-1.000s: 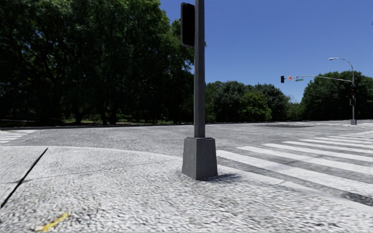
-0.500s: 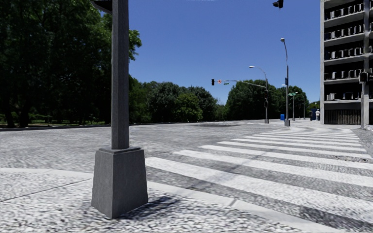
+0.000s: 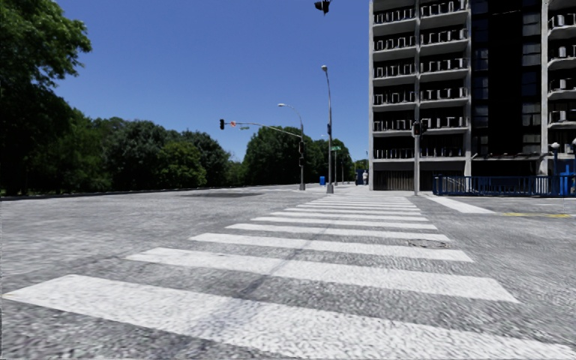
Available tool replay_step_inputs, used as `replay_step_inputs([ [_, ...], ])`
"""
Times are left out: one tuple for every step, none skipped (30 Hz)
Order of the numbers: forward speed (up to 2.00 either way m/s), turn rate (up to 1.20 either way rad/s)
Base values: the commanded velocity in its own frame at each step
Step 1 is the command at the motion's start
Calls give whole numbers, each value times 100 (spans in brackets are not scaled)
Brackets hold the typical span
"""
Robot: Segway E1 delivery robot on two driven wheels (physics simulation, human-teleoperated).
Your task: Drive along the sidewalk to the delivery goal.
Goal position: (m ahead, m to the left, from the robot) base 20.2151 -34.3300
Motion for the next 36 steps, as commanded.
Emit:
replay_step_inputs([
  [157, -81],
  [157, -81],
  [157, -81],
  [157, -81],
  [157, -81],
  [157, -81],
  [157, -81],
  [157, -78],
  [157, -64],
  [157, 0],
  [157, 0],
  [157, 0],
  [153, 0],
  [141, 0],
  [134, 0],
  [134, 0],
  [131, 0],
  [130, 0],
  [130, 0],
  [130, 0],
  [130, 0],
  [130, 0],
  [130, 0],
  [130, 0],
  [130, 0],
  [130, 0],
  [130, 0],
  [130, 0],
  [130, 0],
  [130, 0],
  [130, 0],
  [130, 0],
  [130, 0],
  [130, 0],
  [130, 0],
  [130, 0],
])
